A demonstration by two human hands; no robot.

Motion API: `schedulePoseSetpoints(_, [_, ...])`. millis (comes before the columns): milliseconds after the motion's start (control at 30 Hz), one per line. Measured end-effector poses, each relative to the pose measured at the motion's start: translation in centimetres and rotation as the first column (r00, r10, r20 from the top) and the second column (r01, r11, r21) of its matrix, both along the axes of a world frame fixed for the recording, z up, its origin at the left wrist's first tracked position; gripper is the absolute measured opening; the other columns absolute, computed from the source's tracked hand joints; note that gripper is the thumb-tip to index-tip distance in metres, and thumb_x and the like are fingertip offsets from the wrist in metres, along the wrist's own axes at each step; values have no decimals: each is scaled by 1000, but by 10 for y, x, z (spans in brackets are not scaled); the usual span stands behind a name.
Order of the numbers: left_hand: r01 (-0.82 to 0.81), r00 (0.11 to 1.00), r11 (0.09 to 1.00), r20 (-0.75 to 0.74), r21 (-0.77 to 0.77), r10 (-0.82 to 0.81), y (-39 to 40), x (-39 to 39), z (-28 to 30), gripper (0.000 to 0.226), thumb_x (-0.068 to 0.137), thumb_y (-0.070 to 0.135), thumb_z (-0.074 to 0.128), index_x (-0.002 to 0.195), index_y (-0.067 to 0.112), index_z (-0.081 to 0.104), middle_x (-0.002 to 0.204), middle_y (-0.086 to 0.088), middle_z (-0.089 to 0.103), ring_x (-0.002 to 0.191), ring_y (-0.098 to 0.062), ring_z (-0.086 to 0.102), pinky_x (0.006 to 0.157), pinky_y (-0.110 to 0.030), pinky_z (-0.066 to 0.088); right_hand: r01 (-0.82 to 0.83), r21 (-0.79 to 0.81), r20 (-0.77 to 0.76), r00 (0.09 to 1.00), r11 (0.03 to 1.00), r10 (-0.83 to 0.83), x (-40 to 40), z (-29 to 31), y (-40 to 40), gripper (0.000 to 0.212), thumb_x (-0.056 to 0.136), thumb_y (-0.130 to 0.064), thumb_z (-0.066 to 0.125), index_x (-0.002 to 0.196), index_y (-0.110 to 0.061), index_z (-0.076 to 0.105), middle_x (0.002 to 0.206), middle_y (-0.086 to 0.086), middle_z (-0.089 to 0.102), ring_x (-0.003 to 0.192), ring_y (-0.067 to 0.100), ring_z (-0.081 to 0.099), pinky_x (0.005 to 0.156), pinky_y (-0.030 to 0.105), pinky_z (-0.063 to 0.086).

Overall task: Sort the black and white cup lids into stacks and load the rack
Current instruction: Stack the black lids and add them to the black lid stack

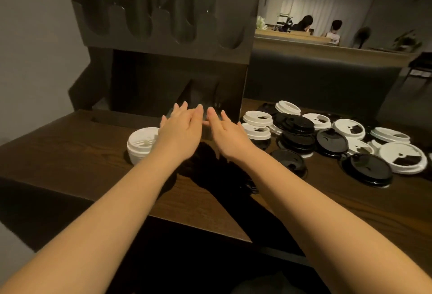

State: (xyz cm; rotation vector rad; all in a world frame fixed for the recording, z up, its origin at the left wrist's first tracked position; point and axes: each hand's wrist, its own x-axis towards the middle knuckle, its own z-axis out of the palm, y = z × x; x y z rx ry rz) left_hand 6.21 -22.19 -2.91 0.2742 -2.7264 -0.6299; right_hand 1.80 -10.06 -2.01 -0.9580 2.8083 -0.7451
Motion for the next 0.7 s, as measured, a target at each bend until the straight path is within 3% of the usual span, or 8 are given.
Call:
schedulePoseSetpoints(100, [62,996,996,58,62,-66,45,-15,3,50,104,26,15,152,14,20,160,-13,10,148,-29,0,119,-48,4,117,-3,11,993,993,-117,-5,2,48,50,105,-35,13,152,-21,20,159,6,20,148,22,2,118,52,3])
schedulePoseSetpoints(200, [130,988,987,73,92,-137,97,-25,7,50,104,31,15,151,16,23,160,-13,12,149,-28,0,119,-46,3,232,51,-33,973,971,-230,-9,-2,95,50,105,-24,18,153,-17,8,158,9,22,148,26,2,118,53,6])
schedulePoseSetpoints(300, [219,971,969,66,116,-228,144,-33,7,51,104,35,18,149,16,31,159,-12,18,148,-28,4,119,-46,6,326,12,-3,946,945,-326,-10,-5,142,47,105,-24,14,150,-14,25,157,7,24,148,24,1,117,52,3])
schedulePoseSetpoints(433, [322,938,925,66,201,-341,206,-47,3,53,103,41,20,144,15,41,158,-13,22,148,-28,8,120,-45,10,426,19,-30,904,904,-426,-13,-13,200,47,105,-26,17,152,-21,17,158,3,22,148,25,0,117,53,3])
schedulePoseSetpoints(567, [398,894,896,136,195,-427,264,-64,-8,52,104,37,18,148,15,33,159,-16,14,148,-30,0,120,-47,10,556,10,12,831,831,-556,-16,-18,252,49,105,-26,17,153,-21,8,158,9,20,148,27,1,117,52,6])
schedulePoseSetpoints(700, [408,874,867,150,287,-461,308,-74,-19,55,103,41,14,148,15,34,159,-15,16,149,-29,-1,119,-48,9,644,-122,83,765,755,-639,-18,-26,293,49,105,-33,13,148,-17,31,157,9,25,148,23,2,117,48,8])
